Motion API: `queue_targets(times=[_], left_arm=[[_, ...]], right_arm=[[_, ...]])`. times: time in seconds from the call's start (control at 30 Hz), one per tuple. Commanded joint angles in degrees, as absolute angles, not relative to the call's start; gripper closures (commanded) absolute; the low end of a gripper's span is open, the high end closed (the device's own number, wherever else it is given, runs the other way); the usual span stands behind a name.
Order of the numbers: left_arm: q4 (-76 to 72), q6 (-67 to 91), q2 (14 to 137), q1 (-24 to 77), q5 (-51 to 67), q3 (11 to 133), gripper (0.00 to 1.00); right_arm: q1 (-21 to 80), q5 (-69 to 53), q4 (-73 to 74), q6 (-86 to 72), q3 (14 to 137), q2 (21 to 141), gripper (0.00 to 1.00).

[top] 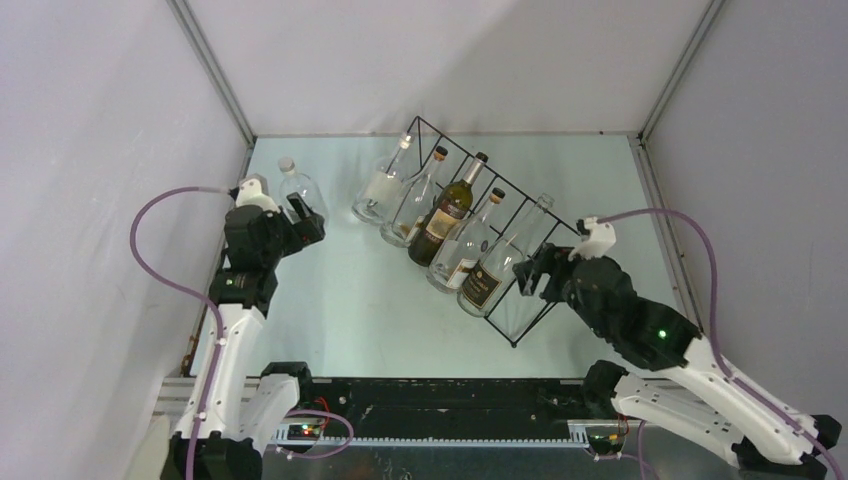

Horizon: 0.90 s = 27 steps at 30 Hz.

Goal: Take the wine bottle off the wine rack

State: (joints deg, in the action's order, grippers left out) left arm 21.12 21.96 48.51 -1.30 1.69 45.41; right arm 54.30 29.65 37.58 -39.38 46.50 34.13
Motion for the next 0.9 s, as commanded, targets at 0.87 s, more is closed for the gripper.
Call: queue_targets(times=[0.87], left_arm=[[33.5,16.0,34.6,6.9,-7.7,42.6,0.0]], right_arm=[[29.7,22.4,18.1,-43.4,54.6,61.4,0.33]])
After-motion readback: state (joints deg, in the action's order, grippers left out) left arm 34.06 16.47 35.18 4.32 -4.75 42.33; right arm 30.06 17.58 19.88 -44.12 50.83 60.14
